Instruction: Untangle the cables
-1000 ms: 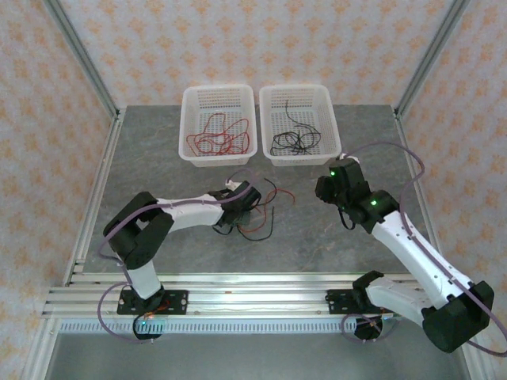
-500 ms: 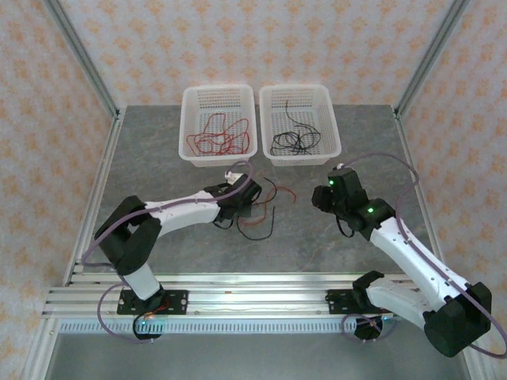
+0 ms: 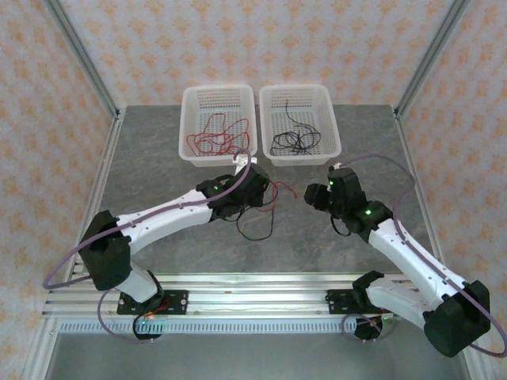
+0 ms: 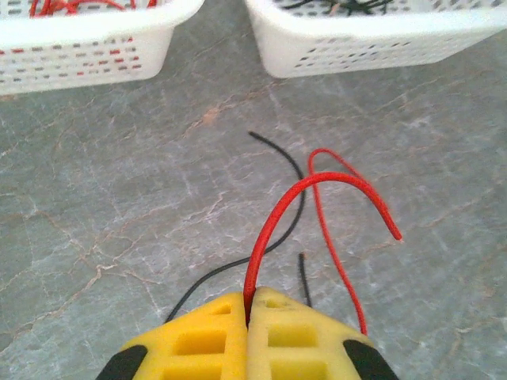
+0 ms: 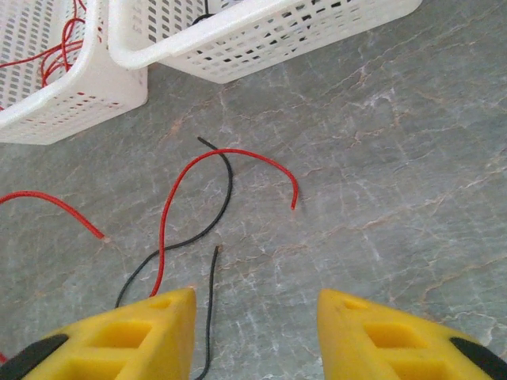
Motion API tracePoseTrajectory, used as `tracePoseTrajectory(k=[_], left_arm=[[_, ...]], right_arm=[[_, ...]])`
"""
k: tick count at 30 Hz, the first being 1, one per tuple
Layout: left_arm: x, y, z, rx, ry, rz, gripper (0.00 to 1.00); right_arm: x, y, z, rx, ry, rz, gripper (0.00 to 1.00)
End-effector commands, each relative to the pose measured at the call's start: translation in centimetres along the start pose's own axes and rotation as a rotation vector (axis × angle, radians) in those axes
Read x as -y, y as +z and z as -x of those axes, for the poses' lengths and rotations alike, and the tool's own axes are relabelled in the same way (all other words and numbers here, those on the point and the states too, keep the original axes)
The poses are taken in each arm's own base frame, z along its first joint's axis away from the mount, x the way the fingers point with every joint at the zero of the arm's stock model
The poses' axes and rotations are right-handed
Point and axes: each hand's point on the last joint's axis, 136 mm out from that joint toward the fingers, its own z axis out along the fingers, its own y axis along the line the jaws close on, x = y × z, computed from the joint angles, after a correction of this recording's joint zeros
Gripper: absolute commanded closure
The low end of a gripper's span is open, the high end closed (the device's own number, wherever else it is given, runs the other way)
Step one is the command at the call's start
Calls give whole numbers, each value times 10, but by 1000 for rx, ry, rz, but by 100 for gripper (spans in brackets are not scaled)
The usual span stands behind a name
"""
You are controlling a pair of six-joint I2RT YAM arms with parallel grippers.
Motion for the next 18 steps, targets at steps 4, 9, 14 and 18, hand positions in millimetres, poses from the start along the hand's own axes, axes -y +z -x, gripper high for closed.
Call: tracePoseTrajectory(k=[4,9,14,18], left_arm=[[3,-47,34,89,-10,-36,100],[9,-69,51,139,-6,-86,100],[14,-94,77,190,-4,-99,100],[13,-115,108,246,14,-49,100]], right_arm=[[-9,9,0,3,44,49,56],[-8,13,-3,-4,53,51,56],[-7,13,-5,-8,54,48,56],[-4,12,-7,-8,47,43,56]])
